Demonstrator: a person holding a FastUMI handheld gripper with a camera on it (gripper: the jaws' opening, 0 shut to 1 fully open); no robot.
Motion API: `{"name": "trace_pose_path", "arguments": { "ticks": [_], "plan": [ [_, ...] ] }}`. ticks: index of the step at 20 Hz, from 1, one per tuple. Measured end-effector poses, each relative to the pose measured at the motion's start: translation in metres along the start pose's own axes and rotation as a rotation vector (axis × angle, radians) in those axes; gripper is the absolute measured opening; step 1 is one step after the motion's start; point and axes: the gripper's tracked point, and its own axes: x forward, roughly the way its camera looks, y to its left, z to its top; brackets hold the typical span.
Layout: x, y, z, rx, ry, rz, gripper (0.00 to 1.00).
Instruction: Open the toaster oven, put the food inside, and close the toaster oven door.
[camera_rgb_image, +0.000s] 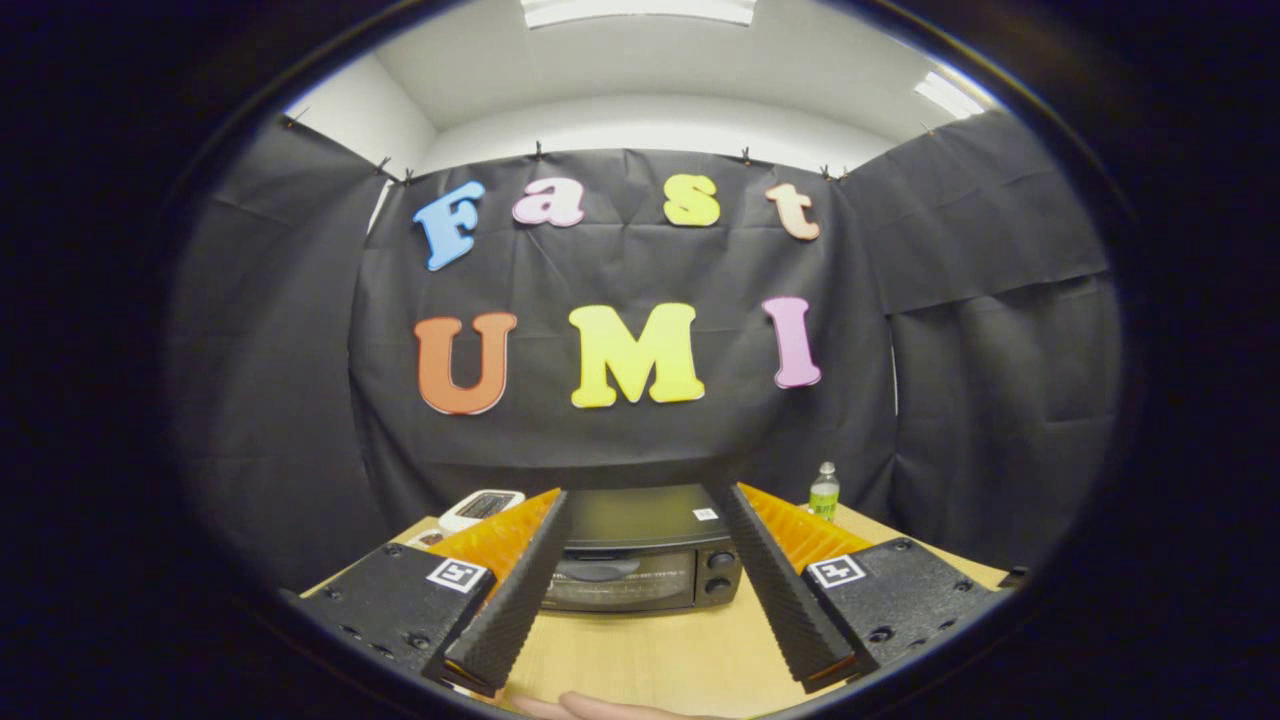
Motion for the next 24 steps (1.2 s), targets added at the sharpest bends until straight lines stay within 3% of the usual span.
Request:
{"name": "trace_pose_path", "arguments": {
  "ticks": [8,13,15,17,24],
  "plan": [
    [0.095,0.031,-0.064,-0.02,0.062,0.064,1.0],
    [0.142,0.038,-0.107,0.009,0.126,0.06,1.0],
    [0.151,0.035,-0.119,0.011,0.147,0.049,1.0],
    [0.159,0.037,-0.116,0.023,0.087,0.066,1.0],
    [0.176,0.044,-0.161,0.014,0.179,0.066,1.0]
  ]
}}
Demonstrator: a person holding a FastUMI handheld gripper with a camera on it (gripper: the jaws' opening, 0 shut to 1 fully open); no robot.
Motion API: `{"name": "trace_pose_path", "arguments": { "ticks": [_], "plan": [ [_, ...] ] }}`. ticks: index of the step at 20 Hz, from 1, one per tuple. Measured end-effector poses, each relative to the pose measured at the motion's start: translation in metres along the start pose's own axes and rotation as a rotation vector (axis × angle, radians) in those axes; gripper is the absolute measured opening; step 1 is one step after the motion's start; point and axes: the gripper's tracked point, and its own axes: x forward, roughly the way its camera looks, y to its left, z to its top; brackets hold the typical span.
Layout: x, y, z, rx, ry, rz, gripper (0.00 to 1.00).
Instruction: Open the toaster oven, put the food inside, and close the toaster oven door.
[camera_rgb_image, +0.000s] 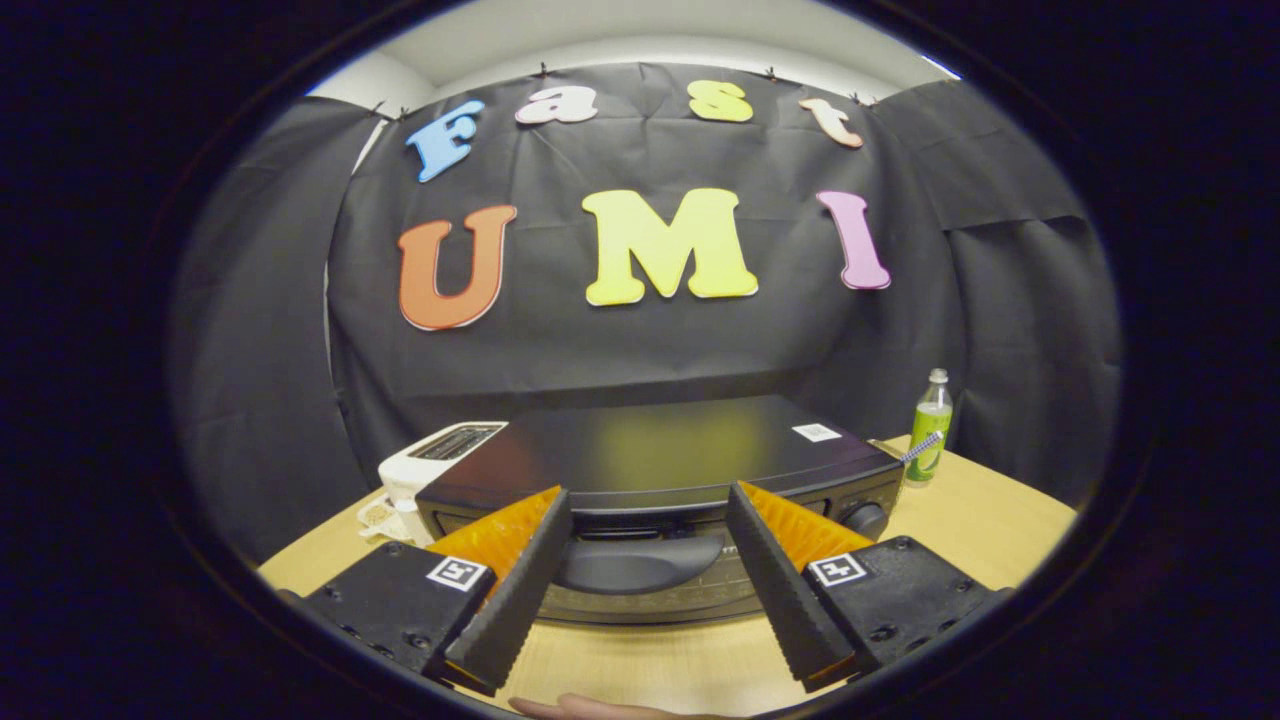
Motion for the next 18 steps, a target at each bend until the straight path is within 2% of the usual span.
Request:
{"name": "trace_pose_path", "arguments": {
  "ticks": [3,10,18],
  "plan": [
    [0.002,0.001,-0.006,-0.05,0.003,-0.018,1.0],
    [-0.015,0.0,-0.012,-0.054,-0.008,-0.006,1.0],
    [-0.056,-0.001,-0.04,-0.051,0.108,0.022,1.0]
  ]
}}
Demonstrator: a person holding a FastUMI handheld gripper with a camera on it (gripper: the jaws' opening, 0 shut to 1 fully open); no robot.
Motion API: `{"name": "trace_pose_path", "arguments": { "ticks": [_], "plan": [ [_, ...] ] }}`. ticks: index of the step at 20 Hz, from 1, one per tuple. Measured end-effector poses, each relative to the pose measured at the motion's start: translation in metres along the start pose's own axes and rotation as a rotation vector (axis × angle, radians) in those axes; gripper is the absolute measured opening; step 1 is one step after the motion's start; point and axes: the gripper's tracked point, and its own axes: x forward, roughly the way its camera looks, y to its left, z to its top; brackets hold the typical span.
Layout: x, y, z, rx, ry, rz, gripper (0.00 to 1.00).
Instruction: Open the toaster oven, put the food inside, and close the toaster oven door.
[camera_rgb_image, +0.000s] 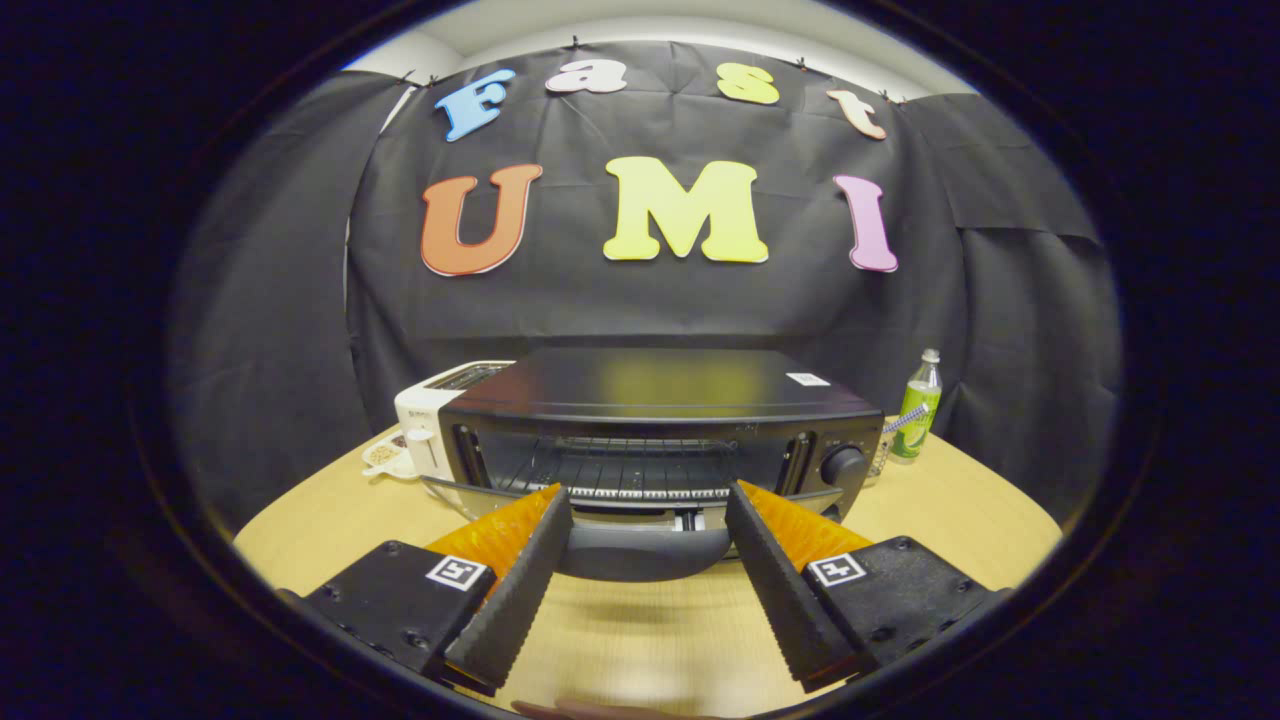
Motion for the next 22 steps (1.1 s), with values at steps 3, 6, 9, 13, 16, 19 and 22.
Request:
{"name": "trace_pose_path", "arguments": {
  "ticks": [3,6,9,13,16,19,22],
  "plan": [
    [-0.012,0.0,-0.021,0.005,0.055,-0.004,1.0],
    [-0.022,0.001,-0.035,-0.031,0.094,-0.024,1.0],
    [-0.028,0.001,-0.054,-0.051,0.149,-0.042,1.0],
    [-0.038,0.0,-0.075,-0.051,0.224,-0.036,1.0],
    [-0.042,0.001,-0.09,-0.072,0.275,-0.032,1.0],
    [-0.044,0.001,-0.098,-0.108,0.299,-0.035,1.0],
    [-0.044,0.001,-0.115,-0.097,0.364,-0.035,1.0]
  ]
}}
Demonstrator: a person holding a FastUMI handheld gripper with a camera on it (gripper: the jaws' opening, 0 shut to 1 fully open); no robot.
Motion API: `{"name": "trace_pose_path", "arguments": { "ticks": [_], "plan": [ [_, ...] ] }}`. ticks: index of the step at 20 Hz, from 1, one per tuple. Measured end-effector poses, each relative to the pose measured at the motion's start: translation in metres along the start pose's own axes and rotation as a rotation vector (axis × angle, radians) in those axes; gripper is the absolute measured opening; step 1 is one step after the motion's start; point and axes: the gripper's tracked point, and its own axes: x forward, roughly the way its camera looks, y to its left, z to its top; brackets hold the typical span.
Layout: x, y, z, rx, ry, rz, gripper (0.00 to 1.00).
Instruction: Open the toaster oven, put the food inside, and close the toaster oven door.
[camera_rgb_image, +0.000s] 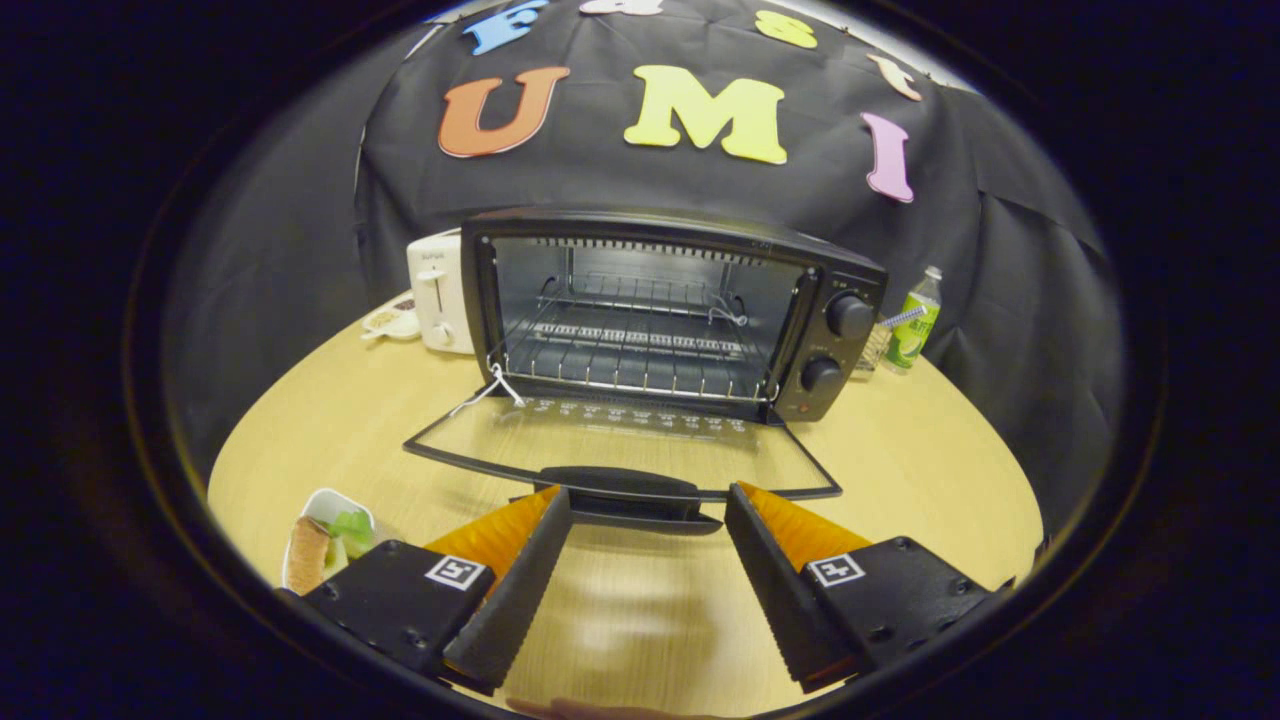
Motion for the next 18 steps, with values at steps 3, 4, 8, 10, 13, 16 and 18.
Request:
{"name": "trace_pose_path", "arguments": {
  "ticks": [3,4,8,10,13,16,18],
  "plan": [
    [0.006,0.003,-0.018,0.054,0.065,0.034,1.0],
    [0.009,0.003,-0.017,0.058,0.053,0.045,1.0],
    [-0.011,0.003,0.0,0.033,0.005,0.075,1.0],
    [-0.023,0.004,0.009,0.038,-0.015,0.092,1.0],
    [-0.044,0.013,0.016,0.097,-0.002,0.149,1.0],
    [-0.066,0.03,0.022,0.162,0.04,0.245,1.0],
    [-0.08,0.046,0.02,0.208,0.082,0.338,1.0]
  ]
}}
